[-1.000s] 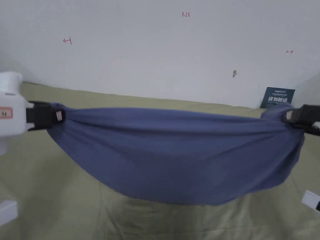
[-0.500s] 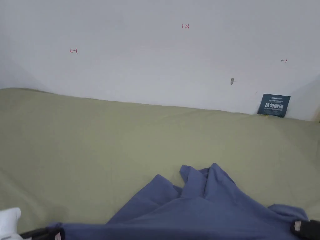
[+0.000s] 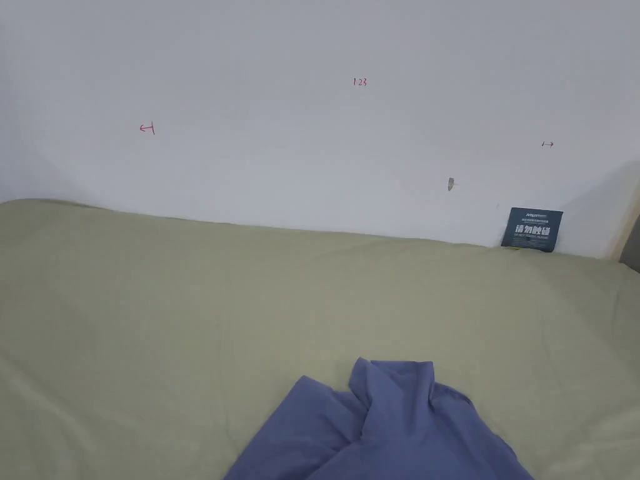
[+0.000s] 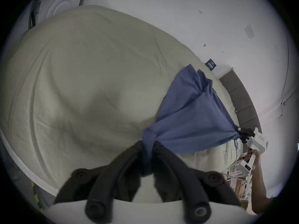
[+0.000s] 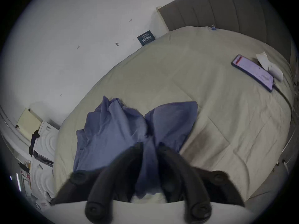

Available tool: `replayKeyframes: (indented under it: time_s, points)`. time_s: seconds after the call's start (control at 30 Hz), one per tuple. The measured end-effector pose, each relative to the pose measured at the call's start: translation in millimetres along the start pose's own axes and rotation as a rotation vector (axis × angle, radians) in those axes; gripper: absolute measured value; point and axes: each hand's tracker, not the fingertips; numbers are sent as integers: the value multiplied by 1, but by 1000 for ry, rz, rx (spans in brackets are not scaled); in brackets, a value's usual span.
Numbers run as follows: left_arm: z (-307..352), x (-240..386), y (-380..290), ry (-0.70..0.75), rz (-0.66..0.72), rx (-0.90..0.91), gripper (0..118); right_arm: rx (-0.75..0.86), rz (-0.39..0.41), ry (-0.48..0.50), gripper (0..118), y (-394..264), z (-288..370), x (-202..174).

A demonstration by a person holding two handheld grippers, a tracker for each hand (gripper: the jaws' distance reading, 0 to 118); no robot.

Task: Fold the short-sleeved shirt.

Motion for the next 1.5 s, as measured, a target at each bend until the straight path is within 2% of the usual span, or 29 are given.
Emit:
replayKeyframes:
  time_s: [0.03, 0.07, 0.1, 0.13, 0.23, 0.37, 0.4, 0.43, 0.47, 0.5, 0.53, 0.6, 0.63, 0.73, 0.77, 0.83, 0.87, 1.0, 1.13, 1.17, 1.2, 1.23, 1.27, 1.33, 1.37, 1.5]
  points:
    - [7, 5, 4, 5, 0, 19, 37, 5, 32, -10, 54, 4, 6, -6]
    - [16, 10, 10, 4, 7, 53, 69, 37, 80, 6, 77, 9, 15, -12]
    - [25, 18, 15, -12, -1, 71, 89, 62, 115, 32, 84, 13, 24, -18]
    - [38, 27, 23, -33, -34, 113, 89, 107, 172, 58, 84, 18, 37, -29]
    - [67, 70, 42, 37, -194, 271, 89, 215, 338, 35, 84, 27, 71, -65]
    - [73, 130, 43, 133, -331, 354, 89, 217, 431, 41, 83, 15, 99, -105]
    - [70, 144, 39, 143, -348, 350, 86, 208, 454, 34, 81, 8, 103, -111]
    - [68, 156, 31, 144, -365, 344, 77, 184, 492, 19, 75, -1, 107, -118]
    - [65, 167, 21, 152, -388, 352, 58, 164, 514, 13, 61, -10, 111, -122]
    - [60, 178, 8, 166, -430, 370, 19, 154, 539, 18, 24, -23, 116, -125]
    - [56, 188, -7, 187, -477, 384, 0, 144, 576, 15, 2, -37, 120, -128]
    - [44, 201, -36, 248, -523, 365, 0, 149, 644, -54, 1, -65, 124, -132]
    - [39, 205, -51, 255, -514, 344, 0, 155, 646, -84, 1, -82, 127, -130]
    - [28, 200, -90, 164, -440, 240, 0, 99, 561, 1, 1, -120, 129, -118]
    - [24, 198, -102, 189, -441, 249, 0, 107, 567, -7, 1, -131, 129, -115]
    - [14, 195, -121, 253, -459, 181, 0, 62, 632, -36, 1, -150, 125, -114]
    - [12, 191, -126, 237, -452, 175, 0, 34, 626, -19, 1, -154, 122, -113]
    - [16, 176, -122, 234, -383, 190, 0, 11, 609, 5, 1, -156, 117, -116]
    - [35, 134, -67, 203, -344, 231, 0, 8, 621, 85, 1, -143, 117, -121]
    - [38, 119, -47, 217, -345, 212, 6, 12, 612, 91, 1, -139, 116, -121]
    - [39, 103, -34, 229, -345, 192, 46, 14, 602, 104, 1, -134, 116, -121]
    - [40, 86, -21, 256, -328, 161, 93, 16, 594, 123, 1, -129, 114, -120]
    - [37, 69, -10, 266, -304, 132, 118, 16, 585, 139, 2, -124, 112, -120]
    - [29, 38, 5, 246, -230, 32, 115, -1, 575, 164, 2, -113, 106, -119]
    - [23, 28, 19, 223, -227, 46, 115, -12, 559, 189, 2, -107, 103, -118]
    - [-2, 24, 18, 312, -222, -28, 111, -19, 522, 214, 2, -88, 94, -115]
